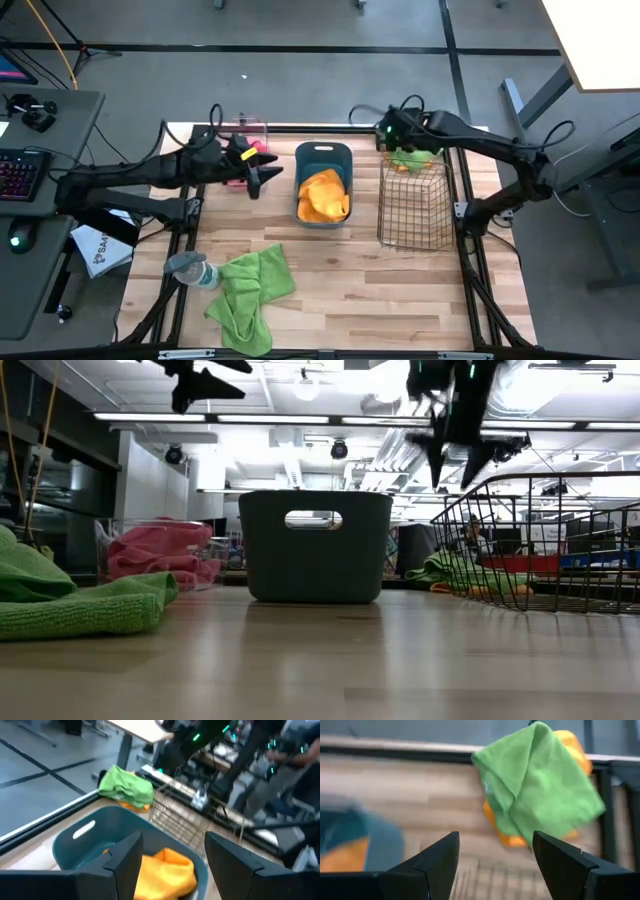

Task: Sort microfiber towel by color & place in baskets
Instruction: Put the top green towel into the gold wire basket

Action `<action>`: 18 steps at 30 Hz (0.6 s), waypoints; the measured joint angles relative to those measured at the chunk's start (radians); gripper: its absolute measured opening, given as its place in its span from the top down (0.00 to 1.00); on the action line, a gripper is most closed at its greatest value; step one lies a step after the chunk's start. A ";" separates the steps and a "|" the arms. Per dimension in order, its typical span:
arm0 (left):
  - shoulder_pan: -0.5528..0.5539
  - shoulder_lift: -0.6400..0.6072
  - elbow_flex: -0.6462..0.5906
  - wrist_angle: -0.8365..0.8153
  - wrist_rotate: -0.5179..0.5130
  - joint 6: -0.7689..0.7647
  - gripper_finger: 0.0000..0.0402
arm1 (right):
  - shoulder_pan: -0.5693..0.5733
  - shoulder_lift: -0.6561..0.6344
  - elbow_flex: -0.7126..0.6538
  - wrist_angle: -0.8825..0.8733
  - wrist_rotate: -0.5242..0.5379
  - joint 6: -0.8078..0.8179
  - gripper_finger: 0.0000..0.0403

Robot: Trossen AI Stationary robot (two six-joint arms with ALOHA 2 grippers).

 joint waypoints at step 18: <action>0.005 0.051 -0.022 0.291 -0.229 -0.015 0.50 | -0.468 0.273 -0.158 0.537 -0.209 -0.222 0.38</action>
